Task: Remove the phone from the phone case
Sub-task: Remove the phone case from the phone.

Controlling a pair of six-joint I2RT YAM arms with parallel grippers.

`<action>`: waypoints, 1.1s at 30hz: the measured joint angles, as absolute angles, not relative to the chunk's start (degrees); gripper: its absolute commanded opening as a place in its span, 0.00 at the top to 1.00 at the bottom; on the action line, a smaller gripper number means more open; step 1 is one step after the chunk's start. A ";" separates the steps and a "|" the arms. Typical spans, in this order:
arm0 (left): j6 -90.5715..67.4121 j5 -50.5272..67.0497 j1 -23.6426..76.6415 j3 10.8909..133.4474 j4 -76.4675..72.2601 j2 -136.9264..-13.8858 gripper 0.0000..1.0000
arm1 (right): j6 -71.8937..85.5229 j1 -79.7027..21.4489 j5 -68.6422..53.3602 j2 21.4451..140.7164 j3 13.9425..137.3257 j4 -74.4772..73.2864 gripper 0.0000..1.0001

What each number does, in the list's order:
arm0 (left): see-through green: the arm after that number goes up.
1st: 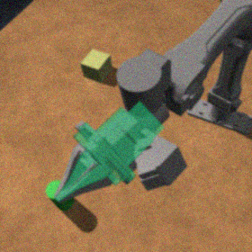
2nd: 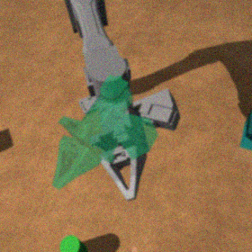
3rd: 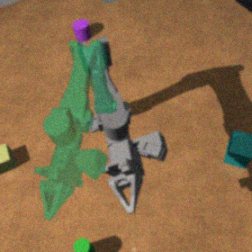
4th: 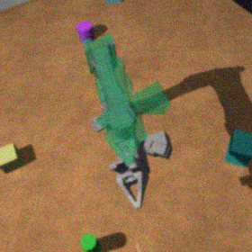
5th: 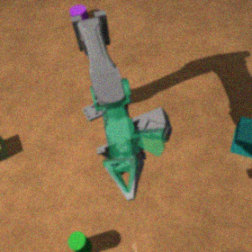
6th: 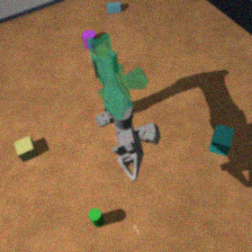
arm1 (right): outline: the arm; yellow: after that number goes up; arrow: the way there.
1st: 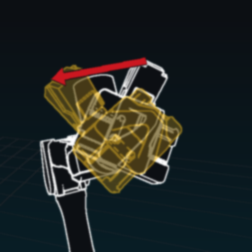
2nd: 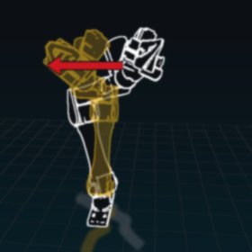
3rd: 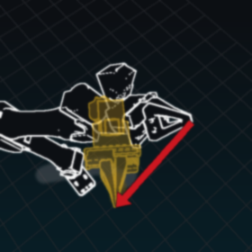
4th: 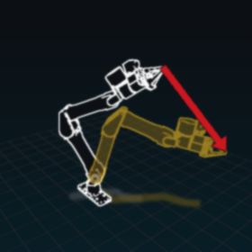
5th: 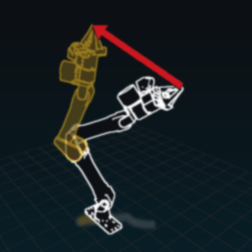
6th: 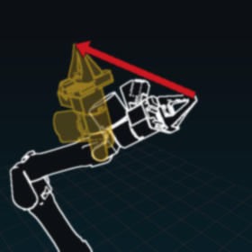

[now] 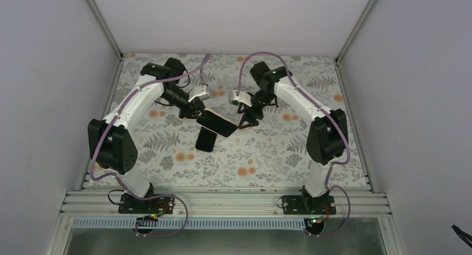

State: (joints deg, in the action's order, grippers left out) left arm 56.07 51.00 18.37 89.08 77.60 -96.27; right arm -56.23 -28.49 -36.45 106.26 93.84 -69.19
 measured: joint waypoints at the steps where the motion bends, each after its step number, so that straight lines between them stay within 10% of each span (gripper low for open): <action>1: 56.05 50.83 18.31 89.08 77.45 -96.27 0.98 | -56.07 -28.49 -36.32 106.80 94.39 -69.34 0.20; 33: 52.21 53.01 14.90 99.79 79.61 -96.23 0.98 | -54.22 -30.61 -45.23 116.66 112.92 -70.74 0.13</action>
